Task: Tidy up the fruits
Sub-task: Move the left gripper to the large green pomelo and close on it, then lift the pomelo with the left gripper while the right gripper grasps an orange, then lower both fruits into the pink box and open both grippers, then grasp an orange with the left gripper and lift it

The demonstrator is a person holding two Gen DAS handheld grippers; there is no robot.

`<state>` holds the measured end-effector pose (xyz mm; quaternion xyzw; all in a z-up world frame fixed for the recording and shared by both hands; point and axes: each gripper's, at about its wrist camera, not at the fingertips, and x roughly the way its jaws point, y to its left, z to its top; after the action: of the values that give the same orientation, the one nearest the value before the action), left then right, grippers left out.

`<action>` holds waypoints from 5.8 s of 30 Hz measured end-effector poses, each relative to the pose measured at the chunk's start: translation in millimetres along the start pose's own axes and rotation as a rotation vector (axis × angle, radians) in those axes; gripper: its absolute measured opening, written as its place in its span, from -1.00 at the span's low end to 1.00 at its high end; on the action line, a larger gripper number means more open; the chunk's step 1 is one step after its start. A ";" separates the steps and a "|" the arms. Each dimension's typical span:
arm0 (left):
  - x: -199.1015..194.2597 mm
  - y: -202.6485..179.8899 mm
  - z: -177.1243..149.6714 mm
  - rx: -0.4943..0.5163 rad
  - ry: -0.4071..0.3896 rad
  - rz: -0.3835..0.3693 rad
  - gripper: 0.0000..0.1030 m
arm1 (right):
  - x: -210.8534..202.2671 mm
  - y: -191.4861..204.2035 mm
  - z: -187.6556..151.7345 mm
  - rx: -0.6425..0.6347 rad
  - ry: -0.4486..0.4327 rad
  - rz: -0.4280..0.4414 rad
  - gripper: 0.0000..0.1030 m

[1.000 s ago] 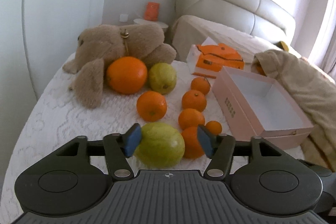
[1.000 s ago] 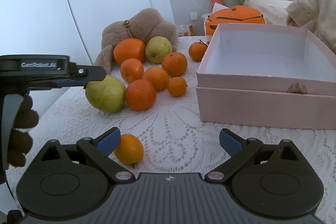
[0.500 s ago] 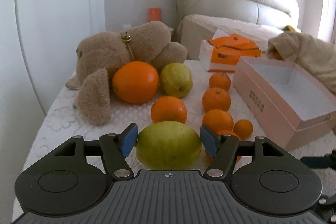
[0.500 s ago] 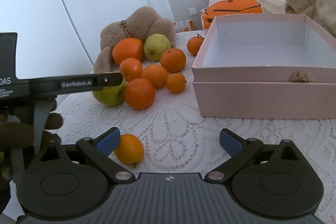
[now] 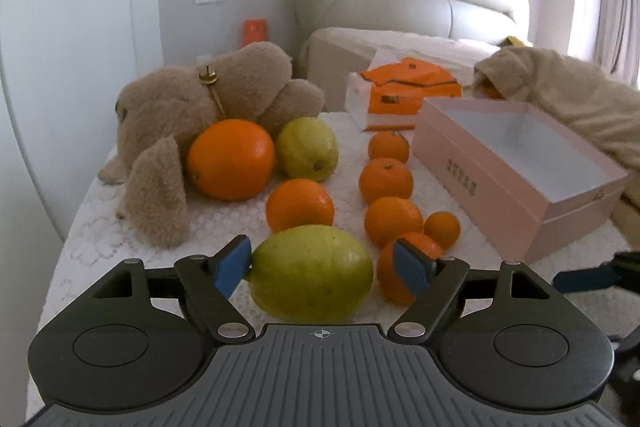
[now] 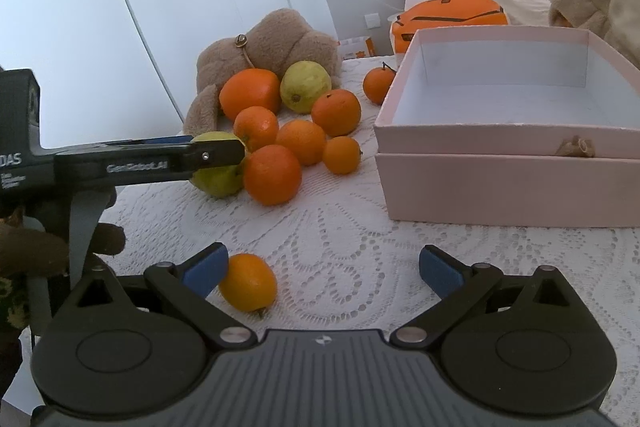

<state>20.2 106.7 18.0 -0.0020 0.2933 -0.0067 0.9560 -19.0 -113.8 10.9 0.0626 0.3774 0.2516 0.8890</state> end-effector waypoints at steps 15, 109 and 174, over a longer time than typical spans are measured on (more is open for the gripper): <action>37.5 26.7 0.8 -0.058 0.045 0.005 0.46 | 0.6 1.0 -0.6 -0.004 0.001 0.000 0.98; -0.6 71.4 -15.0 -0.436 -0.182 -0.179 0.30 | 29.7 68.8 119.2 -0.367 -0.006 -0.204 0.55; 2.1 95.2 -33.0 -0.458 -0.042 -0.104 -0.03 | 53.3 84.3 41.9 -0.309 0.048 -0.102 0.05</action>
<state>4.6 201.9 -11.3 -0.2340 0.2667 0.0109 0.9349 8.0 -11.2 31.9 -0.1002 0.3580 0.2626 0.8904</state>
